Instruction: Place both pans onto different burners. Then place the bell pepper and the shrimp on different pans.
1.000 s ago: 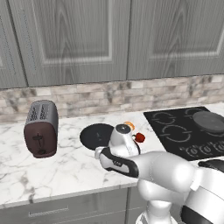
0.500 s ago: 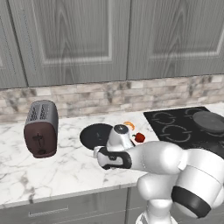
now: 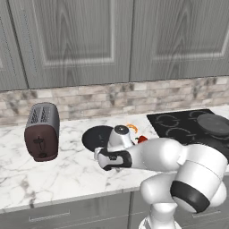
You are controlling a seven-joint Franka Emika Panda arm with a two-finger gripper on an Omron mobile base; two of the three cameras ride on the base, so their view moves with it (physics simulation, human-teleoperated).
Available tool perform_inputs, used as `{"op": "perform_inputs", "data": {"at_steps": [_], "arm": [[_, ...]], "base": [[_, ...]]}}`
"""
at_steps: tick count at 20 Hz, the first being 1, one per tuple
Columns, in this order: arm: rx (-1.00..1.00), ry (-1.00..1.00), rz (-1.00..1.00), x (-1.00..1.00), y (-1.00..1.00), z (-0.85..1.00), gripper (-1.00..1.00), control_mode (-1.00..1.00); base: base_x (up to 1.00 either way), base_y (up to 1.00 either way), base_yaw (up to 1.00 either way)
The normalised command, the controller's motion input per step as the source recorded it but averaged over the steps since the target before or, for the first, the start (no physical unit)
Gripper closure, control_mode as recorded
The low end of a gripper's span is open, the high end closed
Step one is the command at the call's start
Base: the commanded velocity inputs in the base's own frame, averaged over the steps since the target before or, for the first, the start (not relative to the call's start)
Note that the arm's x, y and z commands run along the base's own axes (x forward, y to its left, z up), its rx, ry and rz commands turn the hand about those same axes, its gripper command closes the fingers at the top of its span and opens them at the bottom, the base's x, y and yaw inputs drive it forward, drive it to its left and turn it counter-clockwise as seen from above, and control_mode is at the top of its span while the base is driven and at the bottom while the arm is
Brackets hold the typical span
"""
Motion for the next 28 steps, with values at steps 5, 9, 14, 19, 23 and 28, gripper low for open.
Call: {"op": "perform_inputs", "data": {"at_steps": [5,9,14,19,23,28], "arm": [[0.0,-0.13,0.0,0.0,0.0,0.0,1.0,-1.0],[0.0,-0.21,0.0,-0.02,0.0,0.17,1.0,-1.0],[0.0,-0.17,0.02,-0.17,0.0,0.37,1.0,-1.0],[0.0,-0.01,0.0,-0.01,-0.09,0.68,1.0,-1.0],[0.0,0.05,-0.01,0.0,-0.23,0.93,1.0,-1.0],[0.0,0.12,-0.04,0.0,-0.38,0.74,1.0,-1.0]], "base": [[0.0,0.0,0.0],[0.0,0.0,0.0],[0.0,0.0,0.0],[0.0,0.0,0.0],[0.0,0.0,0.0],[0.0,0.0,0.0]]}}
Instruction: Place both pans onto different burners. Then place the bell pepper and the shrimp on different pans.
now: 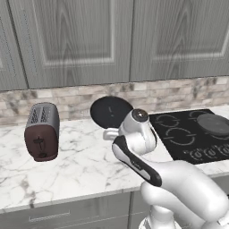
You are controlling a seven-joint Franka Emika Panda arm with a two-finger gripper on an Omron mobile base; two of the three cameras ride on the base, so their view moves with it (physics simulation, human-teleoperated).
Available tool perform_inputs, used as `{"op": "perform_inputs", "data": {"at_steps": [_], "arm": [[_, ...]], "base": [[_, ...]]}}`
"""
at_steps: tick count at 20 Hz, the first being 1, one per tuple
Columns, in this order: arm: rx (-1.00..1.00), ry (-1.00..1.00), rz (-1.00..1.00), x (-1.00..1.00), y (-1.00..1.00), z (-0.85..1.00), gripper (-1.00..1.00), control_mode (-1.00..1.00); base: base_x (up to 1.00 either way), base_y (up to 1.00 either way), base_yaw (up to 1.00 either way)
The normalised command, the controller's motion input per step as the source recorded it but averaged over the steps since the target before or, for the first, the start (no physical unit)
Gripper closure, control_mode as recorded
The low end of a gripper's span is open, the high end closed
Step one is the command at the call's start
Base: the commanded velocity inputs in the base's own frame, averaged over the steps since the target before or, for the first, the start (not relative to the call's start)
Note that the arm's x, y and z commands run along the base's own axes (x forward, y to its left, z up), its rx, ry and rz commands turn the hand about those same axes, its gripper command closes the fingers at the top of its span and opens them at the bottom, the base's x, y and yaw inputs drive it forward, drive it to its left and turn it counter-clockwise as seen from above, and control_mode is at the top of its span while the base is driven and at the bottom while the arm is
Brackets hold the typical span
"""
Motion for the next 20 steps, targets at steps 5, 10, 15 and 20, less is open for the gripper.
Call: {"op": "perform_inputs", "data": {"at_steps": [5,10,15,20], "arm": [[-0.03,0.09,-0.07,0.0,-0.53,0.32,1.0,-1.0],[-0.06,0.03,-0.04,0.0,-0.64,0.08,1.0,-1.0],[-0.07,0.0,-0.06,0.0,-0.67,0.0,1.0,-1.0],[-0.01,0.01,-0.04,-0.06,-0.74,0.0,1.0,-1.0]], "base": [[0.0,0.0,0.0],[0.0,0.0,0.0],[0.0,0.0,0.0],[0.0,0.0,0.0]]}}
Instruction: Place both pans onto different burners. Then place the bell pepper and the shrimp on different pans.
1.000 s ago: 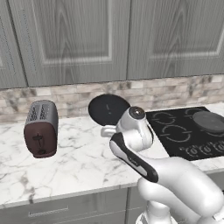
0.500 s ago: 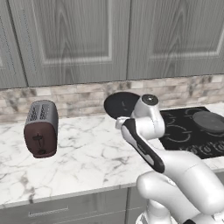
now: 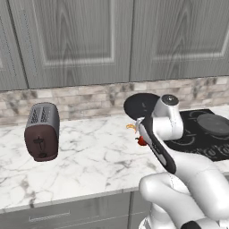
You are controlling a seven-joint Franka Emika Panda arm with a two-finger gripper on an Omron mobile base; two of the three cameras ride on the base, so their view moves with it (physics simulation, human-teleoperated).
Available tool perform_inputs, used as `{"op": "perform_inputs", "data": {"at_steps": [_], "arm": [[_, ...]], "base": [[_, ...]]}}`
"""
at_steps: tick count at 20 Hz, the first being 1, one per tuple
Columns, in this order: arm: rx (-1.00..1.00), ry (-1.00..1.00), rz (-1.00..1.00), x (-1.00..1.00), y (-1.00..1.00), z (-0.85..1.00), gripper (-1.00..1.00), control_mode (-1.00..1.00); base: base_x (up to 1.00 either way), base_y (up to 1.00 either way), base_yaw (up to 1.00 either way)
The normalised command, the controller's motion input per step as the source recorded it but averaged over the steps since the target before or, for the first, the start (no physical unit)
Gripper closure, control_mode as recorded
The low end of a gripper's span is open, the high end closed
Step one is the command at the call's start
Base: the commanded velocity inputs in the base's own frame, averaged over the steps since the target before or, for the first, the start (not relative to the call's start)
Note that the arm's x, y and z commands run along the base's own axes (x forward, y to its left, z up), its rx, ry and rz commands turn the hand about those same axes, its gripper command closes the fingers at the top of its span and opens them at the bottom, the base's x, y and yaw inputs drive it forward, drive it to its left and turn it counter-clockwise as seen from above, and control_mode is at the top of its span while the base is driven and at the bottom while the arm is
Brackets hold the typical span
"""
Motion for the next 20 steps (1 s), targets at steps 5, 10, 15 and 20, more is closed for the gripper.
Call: {"op": "perform_inputs", "data": {"at_steps": [5,10,15,20], "arm": [[0.0,0.05,-0.06,-0.07,-0.61,0.0,1.0,-1.0],[0.0,0.07,-0.07,-0.1,-0.57,0.0,1.0,-1.0],[0.0,0.07,-0.05,-0.01,-0.36,0.0,1.0,-1.0],[0.01,0.0,0.0,0.02,-0.2,-0.24,1.0,-1.0]], "base": [[0.0,0.0,0.0],[0.0,0.0,0.0],[0.0,0.0,0.0],[0.0,0.0,0.0]]}}
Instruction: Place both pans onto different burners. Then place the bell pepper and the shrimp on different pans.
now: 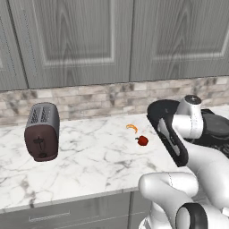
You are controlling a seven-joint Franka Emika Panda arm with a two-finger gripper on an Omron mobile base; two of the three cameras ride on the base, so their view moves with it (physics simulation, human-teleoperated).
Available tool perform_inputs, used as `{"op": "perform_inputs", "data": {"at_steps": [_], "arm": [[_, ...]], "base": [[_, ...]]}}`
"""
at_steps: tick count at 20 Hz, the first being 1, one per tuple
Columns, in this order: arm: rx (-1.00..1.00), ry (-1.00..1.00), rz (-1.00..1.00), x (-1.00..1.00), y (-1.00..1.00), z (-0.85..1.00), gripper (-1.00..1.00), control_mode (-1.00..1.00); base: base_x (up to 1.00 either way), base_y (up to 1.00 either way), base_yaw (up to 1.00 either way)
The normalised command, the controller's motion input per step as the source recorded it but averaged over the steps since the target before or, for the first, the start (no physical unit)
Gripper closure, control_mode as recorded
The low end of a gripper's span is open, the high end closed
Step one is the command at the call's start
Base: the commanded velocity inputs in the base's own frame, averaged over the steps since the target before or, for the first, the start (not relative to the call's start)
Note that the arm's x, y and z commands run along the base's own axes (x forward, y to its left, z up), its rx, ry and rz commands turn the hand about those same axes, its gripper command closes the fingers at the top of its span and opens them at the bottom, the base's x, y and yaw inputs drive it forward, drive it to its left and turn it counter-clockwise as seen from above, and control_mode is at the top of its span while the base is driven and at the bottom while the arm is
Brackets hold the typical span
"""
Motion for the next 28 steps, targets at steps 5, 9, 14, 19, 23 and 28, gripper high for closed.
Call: {"op": "perform_inputs", "data": {"at_steps": [5,9,14,19,23,28], "arm": [[0.01,0.06,0.0,0.13,-0.2,-0.31,1.0,-1.0],[0.01,0.04,0.0,0.2,-0.24,-0.37,1.0,-1.0],[0.0,0.08,0.0,0.39,-0.2,-0.28,1.0,-1.0],[0.03,0.09,0.0,0.39,-0.29,-0.27,1.0,-1.0],[0.07,0.12,0.0,0.31,-0.38,-0.14,1.0,-1.0],[0.08,0.13,0.0,0.11,-0.41,-0.15,1.0,-1.0]], "base": [[0.0,0.0,0.0],[0.0,0.0,0.0],[0.0,0.0,0.0],[0.0,0.0,0.0],[0.0,0.0,0.0],[0.0,0.0,0.0]]}}
